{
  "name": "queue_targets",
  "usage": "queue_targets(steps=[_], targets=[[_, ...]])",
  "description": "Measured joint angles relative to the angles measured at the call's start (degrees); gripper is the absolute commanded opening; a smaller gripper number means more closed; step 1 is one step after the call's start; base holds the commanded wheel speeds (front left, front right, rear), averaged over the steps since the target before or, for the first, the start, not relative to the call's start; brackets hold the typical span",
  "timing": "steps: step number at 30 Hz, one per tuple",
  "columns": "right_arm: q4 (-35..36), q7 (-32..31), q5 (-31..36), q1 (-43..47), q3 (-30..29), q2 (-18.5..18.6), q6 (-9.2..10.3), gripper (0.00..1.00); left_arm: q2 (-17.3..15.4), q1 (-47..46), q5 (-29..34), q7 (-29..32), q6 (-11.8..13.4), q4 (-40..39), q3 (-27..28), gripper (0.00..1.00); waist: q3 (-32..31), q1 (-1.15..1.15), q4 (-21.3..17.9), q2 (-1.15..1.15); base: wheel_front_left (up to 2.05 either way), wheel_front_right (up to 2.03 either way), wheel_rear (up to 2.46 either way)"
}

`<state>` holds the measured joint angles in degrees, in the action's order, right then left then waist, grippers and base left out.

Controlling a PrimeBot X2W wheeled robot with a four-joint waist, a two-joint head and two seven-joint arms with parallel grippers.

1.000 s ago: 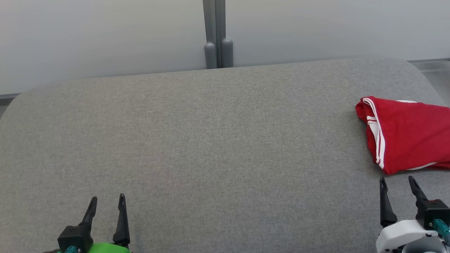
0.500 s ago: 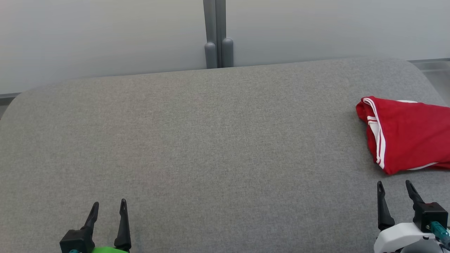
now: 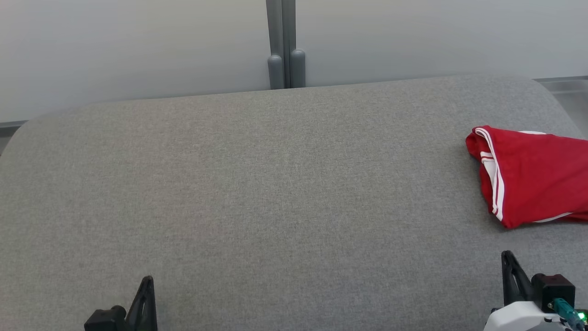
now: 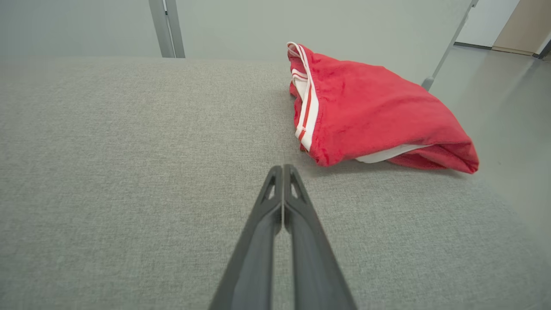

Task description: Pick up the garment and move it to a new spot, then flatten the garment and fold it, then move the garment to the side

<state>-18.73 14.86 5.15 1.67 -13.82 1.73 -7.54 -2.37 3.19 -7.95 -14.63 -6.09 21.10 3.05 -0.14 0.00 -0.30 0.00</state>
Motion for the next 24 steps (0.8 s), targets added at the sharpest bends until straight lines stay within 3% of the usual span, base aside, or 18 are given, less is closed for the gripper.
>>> queue_targets(steps=[4, 24], targets=[[-1.5, -1.3, -2.2, 0.3, -0.2, -0.5, 0.0, 0.0, 0.1, 0.2, -2.0, 1.1, 0.0, 1.2, 0.2, 0.0, 0.0, 0.0, 0.0, 0.0, 0.0, 0.0, 0.0], [0.4, -6.2, -26.8, -0.8, 1.9, -0.3, 0.0, 0.0, 0.1, -1.0, -23.1, 6.0, -0.1, -1.0, 0.7, 0.0, 0.1, 0.0, 0.1, 0.0, 0.0, 0.0, 0.0]])
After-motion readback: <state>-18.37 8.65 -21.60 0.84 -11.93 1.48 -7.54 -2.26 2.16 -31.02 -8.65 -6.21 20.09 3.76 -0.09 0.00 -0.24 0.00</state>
